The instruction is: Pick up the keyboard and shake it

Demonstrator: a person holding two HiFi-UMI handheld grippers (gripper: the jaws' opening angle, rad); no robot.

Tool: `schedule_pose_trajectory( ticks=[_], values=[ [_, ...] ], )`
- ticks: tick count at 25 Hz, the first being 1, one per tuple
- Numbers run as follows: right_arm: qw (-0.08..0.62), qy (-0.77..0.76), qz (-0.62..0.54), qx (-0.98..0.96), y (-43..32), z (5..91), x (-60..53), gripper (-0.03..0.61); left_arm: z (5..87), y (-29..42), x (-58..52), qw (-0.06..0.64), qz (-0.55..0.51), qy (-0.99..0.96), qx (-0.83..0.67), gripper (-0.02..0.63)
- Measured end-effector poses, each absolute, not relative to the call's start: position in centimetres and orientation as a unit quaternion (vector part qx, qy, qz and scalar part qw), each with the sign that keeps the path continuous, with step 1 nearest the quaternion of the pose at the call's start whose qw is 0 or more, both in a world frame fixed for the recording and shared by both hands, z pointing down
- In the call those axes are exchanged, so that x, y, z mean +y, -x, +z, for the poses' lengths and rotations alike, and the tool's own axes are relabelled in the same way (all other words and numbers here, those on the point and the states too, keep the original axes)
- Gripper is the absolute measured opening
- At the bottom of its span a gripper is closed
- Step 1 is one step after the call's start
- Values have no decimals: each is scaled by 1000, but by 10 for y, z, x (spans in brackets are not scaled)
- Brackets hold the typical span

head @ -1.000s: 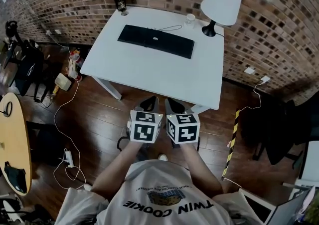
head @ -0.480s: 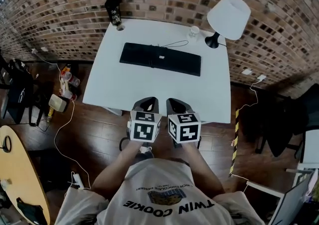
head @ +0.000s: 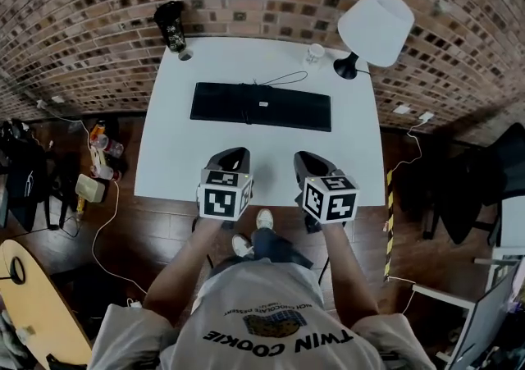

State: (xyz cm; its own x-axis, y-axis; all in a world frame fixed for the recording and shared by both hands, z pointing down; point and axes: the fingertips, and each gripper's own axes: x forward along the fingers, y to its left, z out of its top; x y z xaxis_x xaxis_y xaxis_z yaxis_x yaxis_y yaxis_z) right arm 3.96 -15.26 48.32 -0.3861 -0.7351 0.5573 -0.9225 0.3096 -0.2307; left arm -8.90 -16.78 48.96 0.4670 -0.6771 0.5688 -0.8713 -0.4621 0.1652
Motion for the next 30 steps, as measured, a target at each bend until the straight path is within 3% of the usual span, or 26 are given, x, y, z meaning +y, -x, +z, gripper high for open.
schedule_pose_trajectory(
  ticks=[10,24,30],
  values=[
    [152,-525,303,-781,-118,503,-251,61,494,132,-263,217,215,-815,-493,22],
    [176,-469,351,-791,-187,558,-348,157,522,193,-355,235,269,-798,-485,112],
    [153,-426,414,-790,-196,578,-354,196,535,215,-374,271,249,-796,-481,151]
  ],
)
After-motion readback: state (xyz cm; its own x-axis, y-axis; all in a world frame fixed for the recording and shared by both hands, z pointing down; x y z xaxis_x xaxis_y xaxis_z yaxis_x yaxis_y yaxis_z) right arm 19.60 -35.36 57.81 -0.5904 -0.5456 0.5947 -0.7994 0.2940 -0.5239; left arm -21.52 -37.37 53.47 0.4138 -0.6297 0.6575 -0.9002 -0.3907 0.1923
